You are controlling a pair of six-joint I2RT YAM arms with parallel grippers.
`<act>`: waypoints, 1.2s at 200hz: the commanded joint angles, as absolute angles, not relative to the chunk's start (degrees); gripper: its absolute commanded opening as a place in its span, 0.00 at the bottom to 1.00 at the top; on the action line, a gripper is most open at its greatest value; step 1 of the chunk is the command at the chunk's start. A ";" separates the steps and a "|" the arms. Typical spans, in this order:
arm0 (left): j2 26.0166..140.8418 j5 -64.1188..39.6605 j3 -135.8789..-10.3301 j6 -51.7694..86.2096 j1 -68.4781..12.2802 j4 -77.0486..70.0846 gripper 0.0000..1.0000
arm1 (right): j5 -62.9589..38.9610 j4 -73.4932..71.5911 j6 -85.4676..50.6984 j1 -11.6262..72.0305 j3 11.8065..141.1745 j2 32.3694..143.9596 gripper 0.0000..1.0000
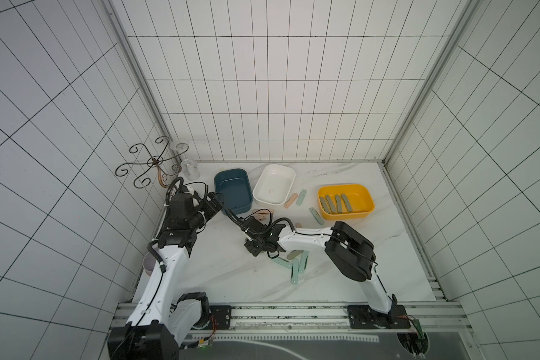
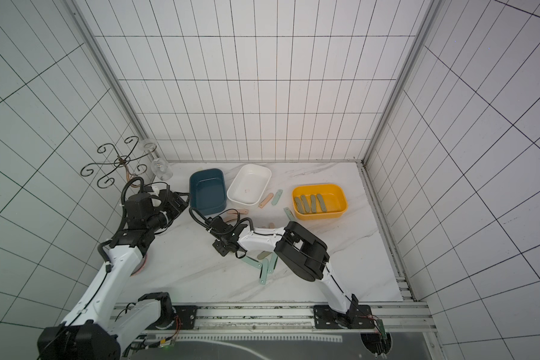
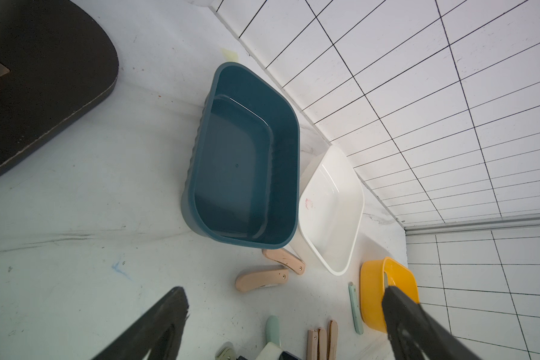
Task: Place the fruit knives into the storage box by color
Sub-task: Pick up the fruit knife from the center of the board, then place the fruit knife in the storage box.
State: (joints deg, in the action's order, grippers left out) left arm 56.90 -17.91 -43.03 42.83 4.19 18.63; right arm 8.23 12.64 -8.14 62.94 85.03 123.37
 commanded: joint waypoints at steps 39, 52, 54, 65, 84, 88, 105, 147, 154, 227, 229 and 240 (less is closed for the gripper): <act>56.65 -18.13 -44.73 43.85 4.39 16.99 0.97 | 8.88 12.82 -9.96 61.59 86.43 117.65 0.18; 56.86 -18.38 -44.87 43.90 4.39 16.71 0.97 | 8.75 12.33 -10.41 60.84 85.54 116.16 0.18; 56.86 -18.44 -44.90 43.91 4.39 16.77 0.97 | 8.71 12.25 -10.49 60.65 85.37 115.88 0.18; 56.94 -18.46 -45.11 44.02 4.39 16.63 0.97 | 8.61 11.93 -10.71 59.81 84.83 114.53 0.18; 57.04 -18.70 -45.31 44.15 4.39 16.52 0.97 | 8.87 11.69 -10.95 58.18 83.62 112.37 0.18; 57.18 -18.69 -45.35 44.19 4.39 16.45 0.97 | 8.88 11.69 -10.98 57.74 83.44 111.85 0.18; 57.31 -19.18 -45.59 44.30 4.39 16.27 0.97 | 9.05 11.45 -10.99 55.42 81.89 109.65 0.18; 58.08 -21.89 -46.61 44.87 3.60 15.38 0.97 | 9.40 11.09 -10.13 46.80 77.14 102.57 0.17; 58.28 -21.87 -47.11 44.86 2.64 15.35 0.97 | 9.40 11.12 -9.87 45.11 76.26 101.37 0.17; 63.82 -14.95 -55.46 40.66 -15.47 15.91 0.97 | 9.20 8.56 -5.89 24.37 68.34 92.10 0.18; 63.99 -14.83 -55.70 40.62 -15.84 15.93 0.97 | 9.11 8.49 -5.71 23.76 68.15 92.00 0.18; 64.96 -14.43 -56.53 40.26 -17.60 15.91 0.97 | 8.86 7.90 -4.44 20.55 67.39 91.51 0.18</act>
State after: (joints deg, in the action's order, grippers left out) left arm 63.11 -17.37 -53.87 41.95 -14.26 16.78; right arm 8.51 10.11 -7.86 25.69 71.79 93.80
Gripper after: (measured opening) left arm 0.973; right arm 0.230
